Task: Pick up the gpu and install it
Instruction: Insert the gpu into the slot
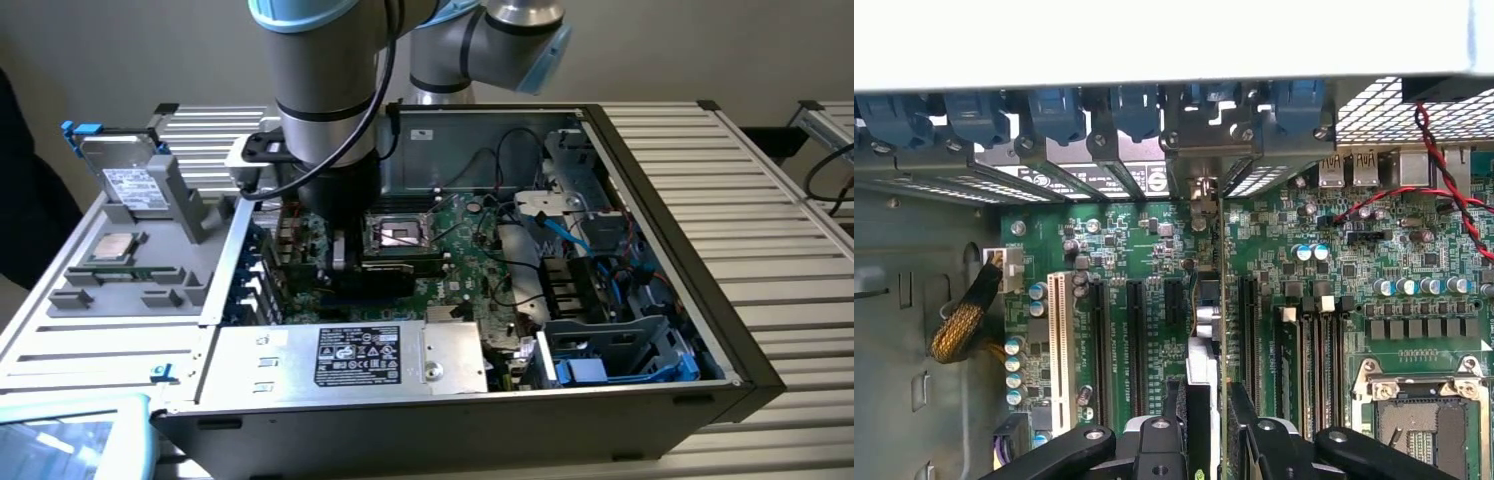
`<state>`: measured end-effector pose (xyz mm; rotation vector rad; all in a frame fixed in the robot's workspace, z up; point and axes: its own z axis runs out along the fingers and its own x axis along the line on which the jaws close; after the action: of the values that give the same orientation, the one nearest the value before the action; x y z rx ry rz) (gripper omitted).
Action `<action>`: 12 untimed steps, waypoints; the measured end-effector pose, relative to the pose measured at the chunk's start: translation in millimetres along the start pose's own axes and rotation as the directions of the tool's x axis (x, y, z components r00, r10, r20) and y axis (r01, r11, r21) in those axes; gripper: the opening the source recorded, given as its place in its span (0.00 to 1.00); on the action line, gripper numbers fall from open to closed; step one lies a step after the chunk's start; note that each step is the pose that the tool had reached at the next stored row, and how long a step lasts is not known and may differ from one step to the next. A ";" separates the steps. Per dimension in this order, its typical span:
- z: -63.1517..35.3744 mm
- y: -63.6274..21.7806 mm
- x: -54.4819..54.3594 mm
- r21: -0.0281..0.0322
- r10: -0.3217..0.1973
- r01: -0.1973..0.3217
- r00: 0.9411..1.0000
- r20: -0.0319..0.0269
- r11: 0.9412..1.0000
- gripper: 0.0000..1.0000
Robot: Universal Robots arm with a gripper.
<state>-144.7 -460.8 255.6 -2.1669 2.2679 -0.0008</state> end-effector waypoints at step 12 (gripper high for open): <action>0.5 1.3 0.0 0.000 0.000 0.000 1.000 0.000 1.000 0.28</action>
<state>-146.0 -460.8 255.1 -2.1668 2.2677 -0.0007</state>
